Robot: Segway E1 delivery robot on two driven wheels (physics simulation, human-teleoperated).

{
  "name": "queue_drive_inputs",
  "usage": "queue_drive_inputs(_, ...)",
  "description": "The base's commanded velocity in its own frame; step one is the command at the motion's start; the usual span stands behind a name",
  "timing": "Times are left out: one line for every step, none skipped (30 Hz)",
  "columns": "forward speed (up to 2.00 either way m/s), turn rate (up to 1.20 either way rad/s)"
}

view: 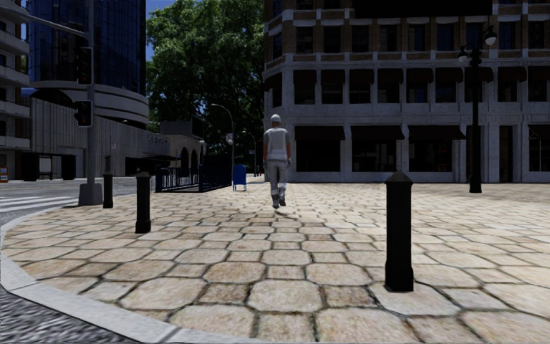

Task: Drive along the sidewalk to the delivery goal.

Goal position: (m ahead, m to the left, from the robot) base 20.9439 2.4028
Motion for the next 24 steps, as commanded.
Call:
queue_drive_inputs(1.99,-0.22)
queue_drive_inputs(1.99,-0.22)
queue_drive_inputs(1.99,-0.22)
queue_drive_inputs(1.99,-0.22)
queue_drive_inputs(1.99,-0.22)
queue_drive_inputs(1.99,-0.22)
queue_drive_inputs(1.99,-0.22)
queue_drive_inputs(1.99,-0.19)
queue_drive_inputs(1.99,-0.01)
queue_drive_inputs(1.99,-0.01)
queue_drive_inputs(1.99,0.00)
queue_drive_inputs(1.99,0.00)
queue_drive_inputs(1.99,0.00)
queue_drive_inputs(1.99,0.00)
queue_drive_inputs(1.99,0.00)
queue_drive_inputs(1.99,0.00)
queue_drive_inputs(1.99,0.00)
queue_drive_inputs(1.99,0.00)
queue_drive_inputs(1.99,-0.10)
queue_drive_inputs(1.99,-0.20)
queue_drive_inputs(1.99,-0.25)
queue_drive_inputs(1.99,-0.25)
queue_drive_inputs(1.99,-0.27)
queue_drive_inputs(1.99,-0.28)
